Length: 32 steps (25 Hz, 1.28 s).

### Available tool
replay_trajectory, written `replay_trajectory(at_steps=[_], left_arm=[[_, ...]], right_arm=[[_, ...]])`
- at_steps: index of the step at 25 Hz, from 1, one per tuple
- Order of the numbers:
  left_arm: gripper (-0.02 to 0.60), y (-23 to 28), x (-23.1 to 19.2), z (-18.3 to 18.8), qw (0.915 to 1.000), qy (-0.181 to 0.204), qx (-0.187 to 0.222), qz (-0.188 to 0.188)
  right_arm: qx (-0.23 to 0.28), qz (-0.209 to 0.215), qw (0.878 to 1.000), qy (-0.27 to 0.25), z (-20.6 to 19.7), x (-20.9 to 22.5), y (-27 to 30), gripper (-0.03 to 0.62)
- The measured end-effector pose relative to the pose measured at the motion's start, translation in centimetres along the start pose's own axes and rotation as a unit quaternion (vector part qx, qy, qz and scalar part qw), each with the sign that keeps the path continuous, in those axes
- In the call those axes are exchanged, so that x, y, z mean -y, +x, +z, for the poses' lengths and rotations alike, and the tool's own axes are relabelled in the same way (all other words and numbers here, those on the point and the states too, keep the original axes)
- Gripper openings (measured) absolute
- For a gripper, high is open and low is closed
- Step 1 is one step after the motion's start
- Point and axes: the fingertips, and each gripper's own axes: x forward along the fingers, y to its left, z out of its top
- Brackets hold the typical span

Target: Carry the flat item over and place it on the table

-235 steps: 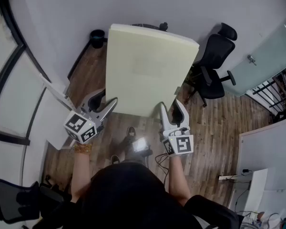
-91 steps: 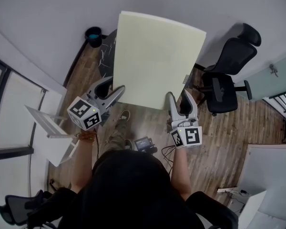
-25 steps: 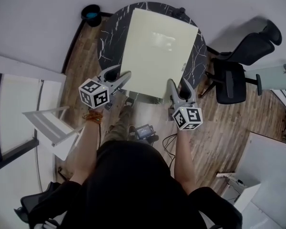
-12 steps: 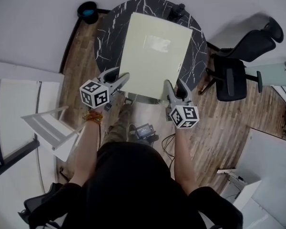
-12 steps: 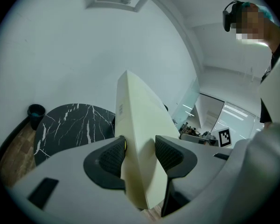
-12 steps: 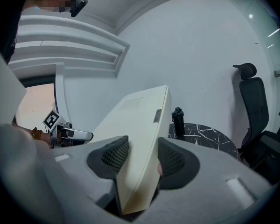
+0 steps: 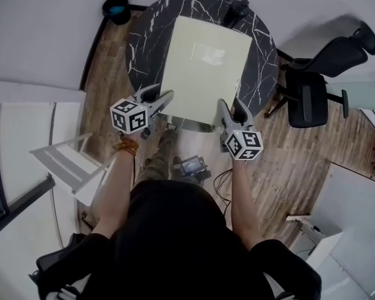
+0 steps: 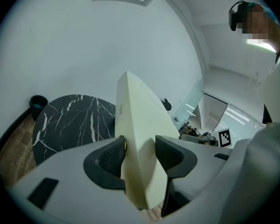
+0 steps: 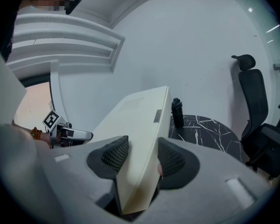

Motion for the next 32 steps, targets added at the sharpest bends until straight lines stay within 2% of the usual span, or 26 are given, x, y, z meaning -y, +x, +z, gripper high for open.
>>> replay_trajectory(at_steps=[17,32], left_arm=[[0.201,1.8,-4.0,-1.8,0.9989,-0.04,-0.02,0.017],[0.202,4.6,-6.8,-4.6,0.9949,-0.077,-0.057,0.032]], right_arm=[[-0.04,0.0,0.999,0.023,-3.1,1.4,3.8,0.195],[-0.081,-0.03,0.995,0.054,-7.0,3.7,5.8,0.195]])
